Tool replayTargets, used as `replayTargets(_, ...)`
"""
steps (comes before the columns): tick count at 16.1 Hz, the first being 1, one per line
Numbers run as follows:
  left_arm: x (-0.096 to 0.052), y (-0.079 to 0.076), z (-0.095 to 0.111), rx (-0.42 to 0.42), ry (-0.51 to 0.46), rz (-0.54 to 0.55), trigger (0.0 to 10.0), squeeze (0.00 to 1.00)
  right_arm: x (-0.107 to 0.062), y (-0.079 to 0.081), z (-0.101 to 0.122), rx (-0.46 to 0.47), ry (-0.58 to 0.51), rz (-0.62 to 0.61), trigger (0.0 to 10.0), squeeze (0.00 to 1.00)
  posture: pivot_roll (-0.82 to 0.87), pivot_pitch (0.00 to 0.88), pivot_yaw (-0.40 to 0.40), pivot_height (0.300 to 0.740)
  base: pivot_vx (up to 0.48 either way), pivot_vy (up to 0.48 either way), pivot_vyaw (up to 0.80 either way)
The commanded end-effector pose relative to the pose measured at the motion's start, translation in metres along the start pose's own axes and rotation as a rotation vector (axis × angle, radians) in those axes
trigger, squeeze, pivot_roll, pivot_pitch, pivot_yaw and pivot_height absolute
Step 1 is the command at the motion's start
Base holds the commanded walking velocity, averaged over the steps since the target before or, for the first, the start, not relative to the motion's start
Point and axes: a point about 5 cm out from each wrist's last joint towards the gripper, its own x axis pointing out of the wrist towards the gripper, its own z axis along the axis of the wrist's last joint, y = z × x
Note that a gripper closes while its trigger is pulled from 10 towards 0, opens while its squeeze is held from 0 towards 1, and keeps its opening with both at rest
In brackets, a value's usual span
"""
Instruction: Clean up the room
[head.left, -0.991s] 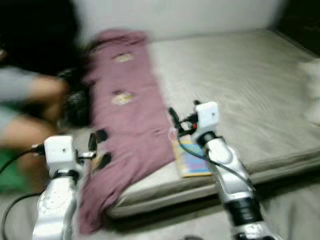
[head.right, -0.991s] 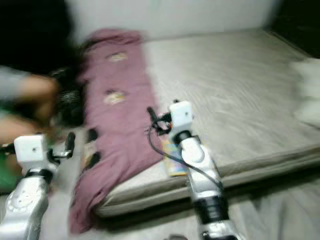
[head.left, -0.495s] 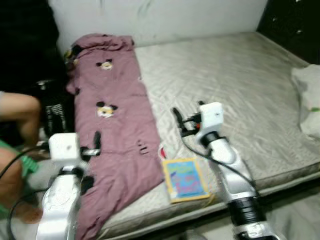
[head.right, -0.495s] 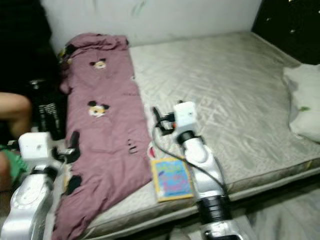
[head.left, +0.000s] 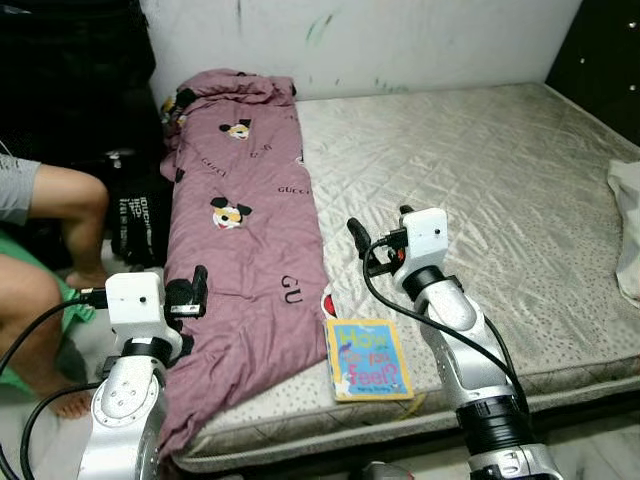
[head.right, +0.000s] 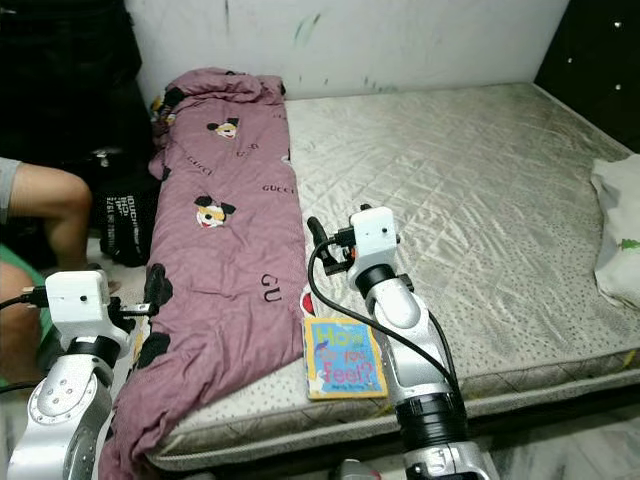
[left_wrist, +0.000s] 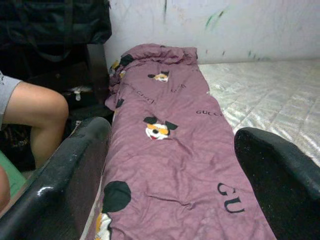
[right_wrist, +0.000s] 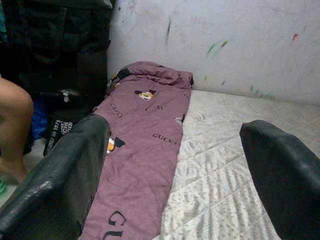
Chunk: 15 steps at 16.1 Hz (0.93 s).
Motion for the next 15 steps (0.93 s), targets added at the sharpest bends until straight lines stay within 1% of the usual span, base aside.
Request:
replayTargets(1,-0.0012,0.0027,-0.0007,0.005,0.005,0.015,10.0,0.00,0.0020,0.0030,0.0036,-0.006,-0.013,0.015,10.0,0.00,-0.03,0.005,-0.004,0.740,0.000,-0.480,0.80)
replayTargets(2,-0.0010,0.0032,-0.0008,0.002,0.006,0.017,10.0,0.00,0.0022,0.0026,0.0033,-0.001,-0.011,0.014,10.0,0.00,-0.03,0.004,-0.004,0.740,0.000,0.000,0.80)
replayTargets(4,-0.0005,0.0030,-0.0006,0.004,0.002,0.013,10.0,0.00,0.0028,0.0019,0.0034,0.007,-0.011,0.014,10.0,0.00,-0.03,0.001,-0.004,0.740,0.000,-0.319,0.00)
replayTargets(10,0.0011,0.0020,-0.0008,0.002,-0.003,0.006,10.0,0.00,0.0037,0.0014,0.0031,0.008,-0.012,0.015,10.0,0.00,-0.03,0.000,-0.006,0.740,0.000,-0.480,0.00)
replayTargets(11,0.0012,0.0014,-0.0002,-0.007,-0.008,0.000,10.0,0.00,0.0039,0.0013,0.0033,0.008,-0.012,0.016,10.0,0.00,-0.03,0.000,-0.007,0.740,0.000,0.000,0.00)
replayTargets(15,0.0024,0.0015,0.0029,0.001,-0.035,0.004,10.0,0.00,0.0042,0.0018,0.0033,0.012,-0.014,0.019,10.0,0.00,-0.03,0.000,-0.008,0.740,0.000,0.000,0.00)
